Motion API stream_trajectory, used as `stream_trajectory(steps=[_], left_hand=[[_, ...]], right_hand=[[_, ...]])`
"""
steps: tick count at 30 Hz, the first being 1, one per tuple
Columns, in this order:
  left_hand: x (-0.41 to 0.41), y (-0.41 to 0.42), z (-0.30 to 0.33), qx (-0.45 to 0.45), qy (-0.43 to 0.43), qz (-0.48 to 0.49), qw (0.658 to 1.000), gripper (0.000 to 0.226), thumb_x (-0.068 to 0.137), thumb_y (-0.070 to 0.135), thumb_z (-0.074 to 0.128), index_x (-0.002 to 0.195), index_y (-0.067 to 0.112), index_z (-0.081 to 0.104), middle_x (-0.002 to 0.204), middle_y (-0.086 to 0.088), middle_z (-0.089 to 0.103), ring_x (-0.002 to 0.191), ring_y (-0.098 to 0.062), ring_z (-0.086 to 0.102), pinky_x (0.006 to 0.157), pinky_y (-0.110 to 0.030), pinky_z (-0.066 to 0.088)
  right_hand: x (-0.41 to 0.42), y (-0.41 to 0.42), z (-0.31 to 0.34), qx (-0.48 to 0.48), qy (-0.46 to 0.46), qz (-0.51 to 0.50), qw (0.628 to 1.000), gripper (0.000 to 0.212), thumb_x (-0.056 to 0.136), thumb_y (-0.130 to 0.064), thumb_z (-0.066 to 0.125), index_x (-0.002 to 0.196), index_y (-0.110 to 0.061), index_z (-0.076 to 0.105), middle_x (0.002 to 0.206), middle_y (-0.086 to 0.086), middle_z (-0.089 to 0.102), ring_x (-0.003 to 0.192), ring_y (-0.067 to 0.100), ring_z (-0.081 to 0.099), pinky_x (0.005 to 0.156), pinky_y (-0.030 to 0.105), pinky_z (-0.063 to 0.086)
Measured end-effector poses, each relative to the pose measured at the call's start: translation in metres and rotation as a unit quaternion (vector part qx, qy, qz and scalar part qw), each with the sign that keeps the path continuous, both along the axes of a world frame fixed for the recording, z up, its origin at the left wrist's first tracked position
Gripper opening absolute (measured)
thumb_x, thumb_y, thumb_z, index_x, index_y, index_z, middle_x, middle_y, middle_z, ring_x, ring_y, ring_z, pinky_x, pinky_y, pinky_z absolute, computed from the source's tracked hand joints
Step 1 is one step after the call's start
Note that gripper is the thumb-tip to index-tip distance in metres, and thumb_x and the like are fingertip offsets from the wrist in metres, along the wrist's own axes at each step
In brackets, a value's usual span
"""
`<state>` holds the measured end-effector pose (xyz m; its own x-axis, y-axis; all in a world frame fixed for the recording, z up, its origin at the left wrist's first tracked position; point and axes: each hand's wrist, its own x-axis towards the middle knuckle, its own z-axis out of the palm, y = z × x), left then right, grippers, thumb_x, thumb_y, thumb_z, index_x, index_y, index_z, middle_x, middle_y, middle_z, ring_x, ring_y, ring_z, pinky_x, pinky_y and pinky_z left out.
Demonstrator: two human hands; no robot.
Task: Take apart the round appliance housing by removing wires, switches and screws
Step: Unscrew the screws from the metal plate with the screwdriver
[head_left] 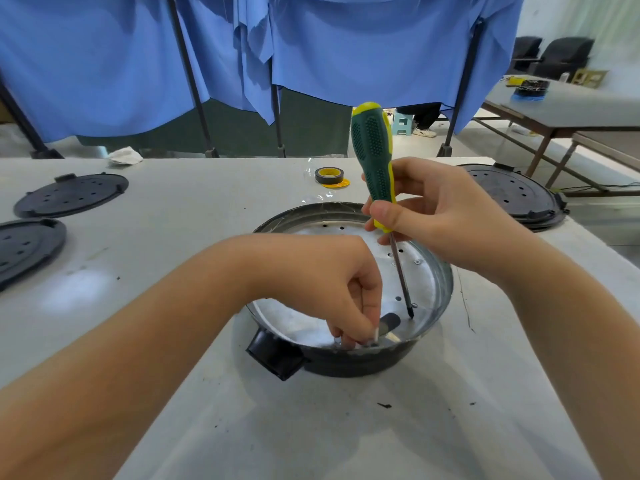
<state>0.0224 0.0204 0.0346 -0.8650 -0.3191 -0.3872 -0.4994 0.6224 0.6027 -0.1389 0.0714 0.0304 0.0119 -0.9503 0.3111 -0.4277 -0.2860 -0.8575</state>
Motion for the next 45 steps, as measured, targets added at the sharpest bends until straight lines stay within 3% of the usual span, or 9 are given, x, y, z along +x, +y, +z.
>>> stream_trajectory(steps=[5, 14, 22, 30, 33, 37, 41, 43, 45], left_hand=[[0.004, -0.004, -0.009, 0.0, -0.005, 0.018, 1.0, 0.003, 0.082, 0.015, 0.07, 0.08, 0.016, 0.069, 0.074, 0.003, 0.073, 0.065, -0.004, 0.066, 0.066, -0.012, 0.053], [0.013, -0.006, -0.02, -0.117, 0.027, 0.067, 0.99, 0.002, 0.085, 0.034, 0.065, 0.086, 0.035, 0.064, 0.085, 0.012, 0.063, 0.081, -0.006, 0.06, 0.077, -0.028, 0.055], [0.027, 0.017, -0.028, -0.089, 0.043, 0.067, 0.993, 0.053, 0.057, 0.082, 0.059, 0.1, 0.05, 0.059, 0.109, 0.031, 0.053, 0.103, 0.017, 0.045, 0.093, -0.022, 0.043], [0.028, 0.034, -0.052, -0.265, 0.095, 0.01, 0.959, 0.041, 0.077, 0.034, 0.071, 0.114, 0.036, 0.052, 0.121, 0.022, 0.04, 0.116, -0.001, 0.037, 0.098, -0.029, 0.039], [0.029, 0.035, -0.06, -0.307, 0.111, 0.021, 0.945, 0.038, 0.08, 0.034, 0.067, 0.115, 0.033, 0.051, 0.12, 0.019, 0.04, 0.112, -0.003, 0.038, 0.095, -0.026, 0.038], [0.033, 0.035, -0.065, -0.342, 0.119, 0.039, 0.931, 0.038, 0.078, 0.042, 0.067, 0.112, 0.032, 0.053, 0.118, 0.018, 0.041, 0.104, -0.005, 0.041, 0.087, -0.022, 0.037], [0.042, 0.031, -0.066, -0.367, 0.139, 0.06, 0.918, 0.045, 0.071, 0.055, 0.07, 0.104, 0.033, 0.051, 0.102, 0.019, 0.038, 0.088, -0.001, 0.033, 0.076, -0.02, 0.028], [0.045, 0.028, -0.066, -0.377, 0.138, 0.067, 0.913, 0.046, 0.069, 0.062, 0.068, 0.1, 0.032, 0.052, 0.1, 0.019, 0.039, 0.085, -0.002, 0.031, 0.074, -0.02, 0.023], [0.047, 0.025, -0.066, -0.396, 0.141, 0.066, 0.905, 0.05, 0.067, 0.067, 0.065, 0.099, 0.03, 0.055, 0.099, 0.016, 0.045, 0.084, -0.003, 0.033, 0.074, -0.02, 0.022]], right_hand=[[0.0, 0.0, 0.0, 0.004, 0.004, -0.001, 1.0, 0.031, 0.089, -0.013, 0.063, 0.119, -0.015, 0.055, 0.104, 0.01, 0.067, 0.081, 0.015, 0.072, 0.069, 0.027, 0.06], [-0.001, -0.001, -0.001, 0.002, 0.003, 0.001, 1.0, 0.027, 0.089, -0.013, 0.064, 0.114, -0.02, 0.056, 0.104, 0.008, 0.067, 0.082, 0.016, 0.072, 0.068, 0.026, 0.059], [0.001, 0.0, 0.0, -0.007, -0.001, -0.007, 1.0, 0.026, 0.089, -0.013, 0.064, 0.114, -0.016, 0.056, 0.103, 0.009, 0.067, 0.081, 0.016, 0.072, 0.066, 0.027, 0.059], [0.004, 0.015, 0.018, -0.071, 0.002, -0.014, 0.997, 0.021, 0.091, -0.016, 0.06, 0.112, -0.018, 0.057, 0.094, -0.002, 0.069, 0.071, 0.006, 0.063, 0.06, 0.019, 0.052], [0.001, 0.019, 0.017, -0.02, 0.067, 0.002, 0.998, 0.02, 0.09, -0.021, 0.06, 0.109, -0.025, 0.055, 0.093, -0.004, 0.067, 0.069, 0.002, 0.062, 0.06, 0.015, 0.049], [-0.001, 0.024, -0.004, 0.104, 0.175, 0.002, 0.979, 0.022, 0.09, -0.026, 0.06, 0.102, -0.04, 0.048, 0.094, -0.008, 0.062, 0.078, 0.009, 0.062, 0.067, 0.025, 0.051], [-0.008, 0.036, -0.018, 0.14, 0.221, 0.003, 0.965, 0.018, 0.081, -0.02, 0.059, 0.084, -0.036, 0.052, 0.07, -0.007, 0.055, 0.053, 0.001, 0.049, 0.055, 0.024, 0.042], [-0.008, 0.04, -0.02, 0.139, 0.275, 0.021, 0.951, 0.013, 0.076, -0.034, 0.067, 0.077, -0.032, 0.054, 0.064, -0.005, 0.052, 0.051, 0.004, 0.047, 0.051, 0.023, 0.039], [-0.004, 0.041, -0.022, 0.121, 0.325, 0.034, 0.937, 0.031, 0.069, -0.054, 0.071, 0.074, -0.028, 0.055, 0.066, -0.003, 0.053, 0.054, 0.006, 0.048, 0.052, 0.025, 0.039]])
